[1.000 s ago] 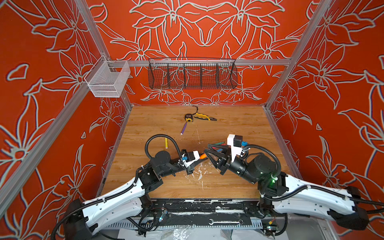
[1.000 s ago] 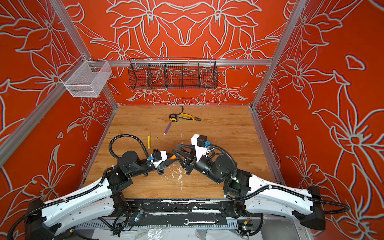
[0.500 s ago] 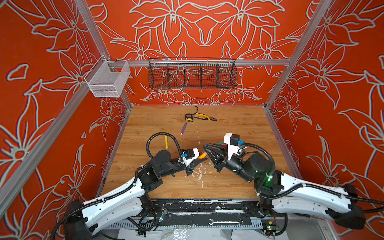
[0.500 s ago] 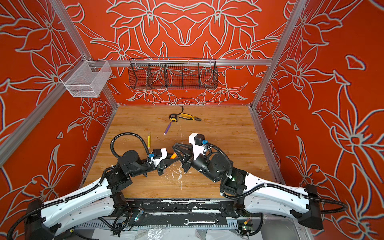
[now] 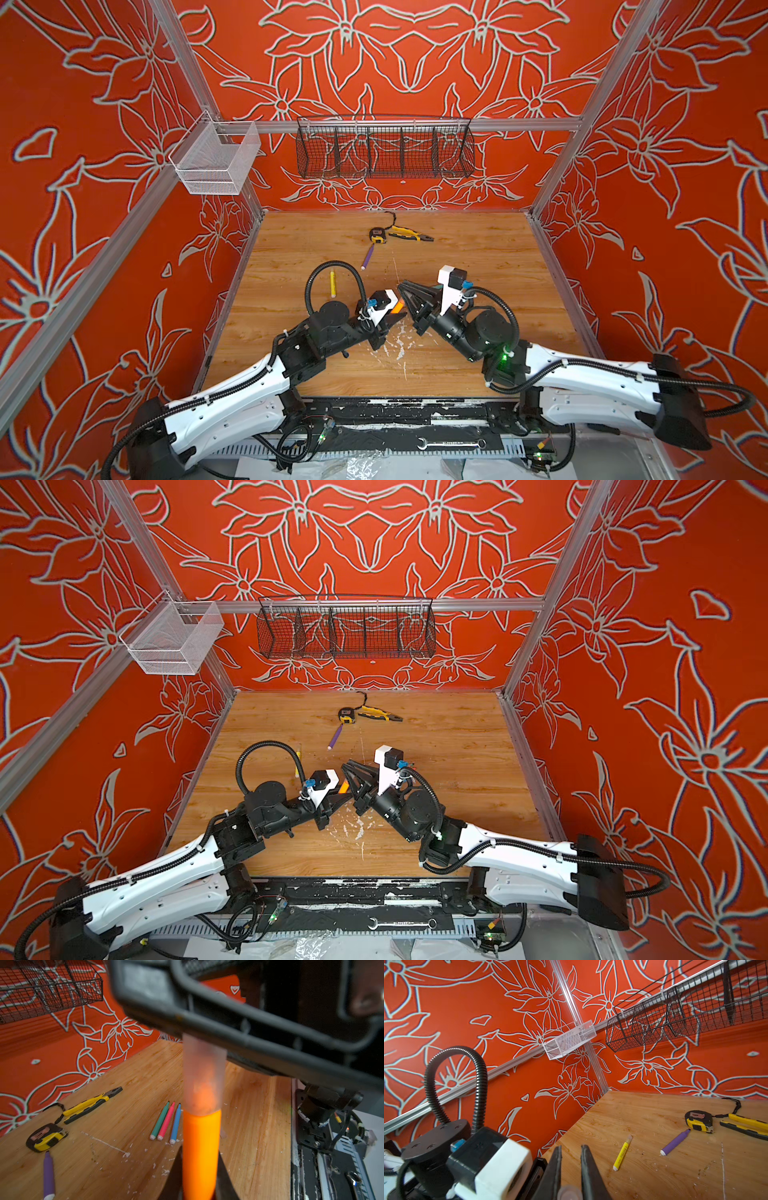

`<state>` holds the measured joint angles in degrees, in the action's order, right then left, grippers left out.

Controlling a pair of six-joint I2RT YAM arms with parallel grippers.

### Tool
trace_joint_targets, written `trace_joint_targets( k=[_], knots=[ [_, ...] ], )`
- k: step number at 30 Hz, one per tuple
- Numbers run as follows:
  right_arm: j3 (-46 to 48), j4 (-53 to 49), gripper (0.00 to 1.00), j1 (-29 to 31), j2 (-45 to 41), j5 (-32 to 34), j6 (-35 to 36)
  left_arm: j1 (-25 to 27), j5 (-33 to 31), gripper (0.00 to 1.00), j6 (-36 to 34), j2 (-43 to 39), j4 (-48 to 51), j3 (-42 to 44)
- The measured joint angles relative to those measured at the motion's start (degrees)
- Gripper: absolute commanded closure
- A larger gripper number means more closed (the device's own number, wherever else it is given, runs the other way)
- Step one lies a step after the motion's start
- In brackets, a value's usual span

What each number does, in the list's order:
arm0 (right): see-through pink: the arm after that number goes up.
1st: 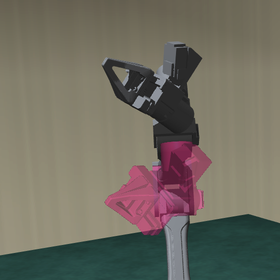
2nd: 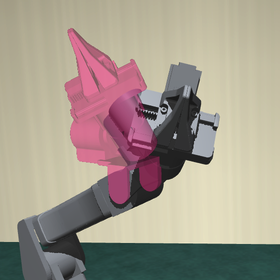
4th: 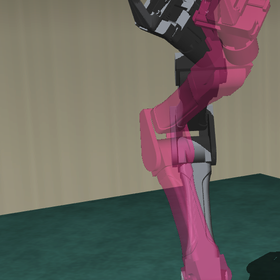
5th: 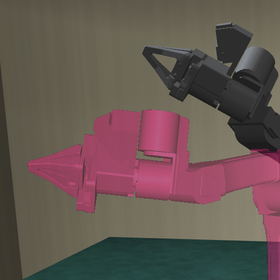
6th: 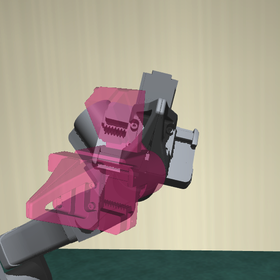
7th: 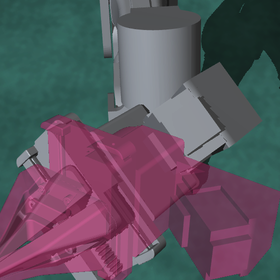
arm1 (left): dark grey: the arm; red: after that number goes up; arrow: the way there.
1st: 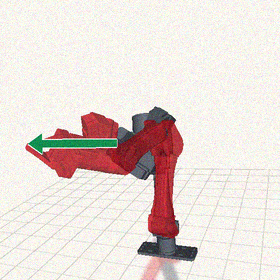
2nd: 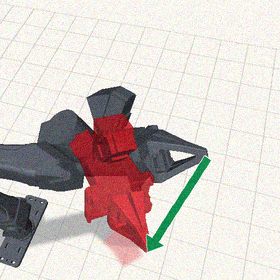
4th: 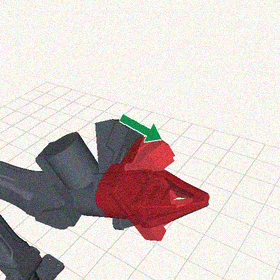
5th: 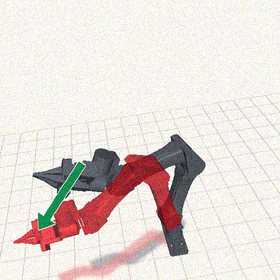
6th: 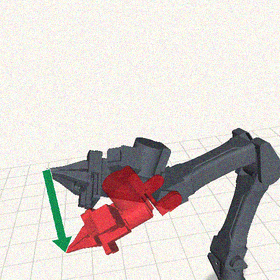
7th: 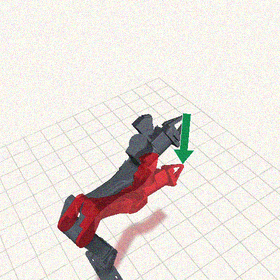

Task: Insert the pens into the pen caps
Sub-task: 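Open the right gripper off the cap and draw it back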

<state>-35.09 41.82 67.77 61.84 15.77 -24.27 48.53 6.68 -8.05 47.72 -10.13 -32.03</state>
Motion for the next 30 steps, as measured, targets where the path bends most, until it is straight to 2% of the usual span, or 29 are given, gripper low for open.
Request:
trace_joint_targets(
  k=[6, 13, 19, 26, 30],
  knots=[
    [5.2, 8.8, 1.00, 0.3, 2.1, 0.6, -0.9, 1.0, -2.4, 1.00, 0.5, 0.0, 4.9, 0.0],
    [8.7, 20.5, 1.00, 3.6, 7.0, 5.4, -0.7, 0.9, -0.5, 1.00, 2.2, -1.4, 9.3, 0.0],
    [6.7, 23.5, 1.00, 6.6, 10.1, 9.1, 0.4, 0.5, 1.0, 1.00, 3.2, -4.5, 10.1, 1.0],
    [4.4, 24.9, 1.00, 8.7, 14.8, 15.6, 1.2, 0.4, -2.8, 1.00, 2.9, -5.4, 8.6, 3.4],
    [4.4, 25.7, 1.00, 9.2, 16.7, 16.5, 1.6, -0.1, -3.3, 1.00, 3.0, -6.0, 8.6, 5.2]
  ],
)
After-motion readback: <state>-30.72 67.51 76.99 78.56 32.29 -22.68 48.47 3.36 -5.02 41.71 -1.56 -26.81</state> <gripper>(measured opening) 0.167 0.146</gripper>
